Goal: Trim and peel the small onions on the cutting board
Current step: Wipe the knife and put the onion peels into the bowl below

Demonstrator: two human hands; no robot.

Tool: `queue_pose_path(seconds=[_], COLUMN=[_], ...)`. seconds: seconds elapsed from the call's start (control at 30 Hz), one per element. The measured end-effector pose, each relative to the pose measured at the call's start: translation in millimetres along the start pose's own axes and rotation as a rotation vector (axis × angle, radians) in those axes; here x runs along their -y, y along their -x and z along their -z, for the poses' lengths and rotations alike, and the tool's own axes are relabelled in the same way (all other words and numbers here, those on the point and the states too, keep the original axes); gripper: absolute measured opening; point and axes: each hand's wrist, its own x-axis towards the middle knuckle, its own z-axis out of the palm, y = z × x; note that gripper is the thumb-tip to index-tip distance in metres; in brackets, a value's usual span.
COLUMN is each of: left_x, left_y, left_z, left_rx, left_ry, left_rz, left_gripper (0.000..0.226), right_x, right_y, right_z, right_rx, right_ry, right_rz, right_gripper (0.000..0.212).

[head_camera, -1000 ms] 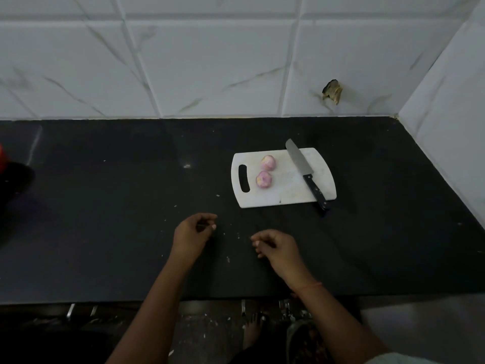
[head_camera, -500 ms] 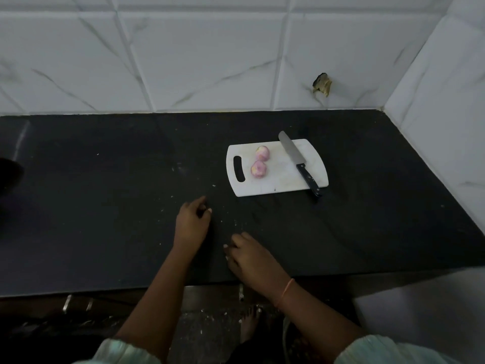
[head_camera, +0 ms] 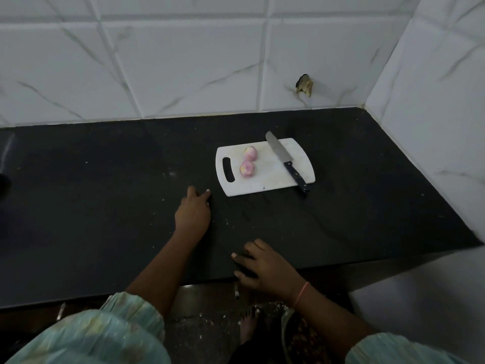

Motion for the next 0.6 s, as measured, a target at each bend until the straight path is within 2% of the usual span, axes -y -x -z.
queue_pose_path(seconds=[0.07,0.2,0.27,0.4,0.47,0.5,0.57,0.6], left_x=[-2,-8,-12,-25,-27,-27,-26,-25], left_y=[11,39,51,73,79,81,86,87], left_z=[2,0,-3,-3,-2,-2,-4,-6], left_rx=[0.002,-0.069,-0.055,0.128,0.134,0.125,0.104,0.094], left_ry=[0.055,0.437,0.654,1.020,1.009,0.966,0.874,0.853], left_rz=[-0.042,-0.075,-0.014,0.168,0.142,0.112,0.066,0.066], left_gripper=[0.037,0.022,0.020,0.017,0.016,0.015,0.015,0.016], right_x=[0,-1,-3,-7,-6,-5,-1,1], right_y=[-1,-5,-4,1,7,12,23,27], right_z=[5,19,27,38,39,37,32,29], right_rx=[-0.059,-0.313,-0.385,-0.511,-0.494,-0.433,-0.266,-0.179], right_ry=[-0.134,-0.663,-0.914,-1.185,-1.165,-1.068,-0.798,-0.679], right_rz=[-0.108,-0.698,-0.924,-1.139,-1.122,-1.042,-0.771,-0.635], right_gripper=[0.021,0.023,0.028,0.032,0.030,0.025,0.008,0.012])
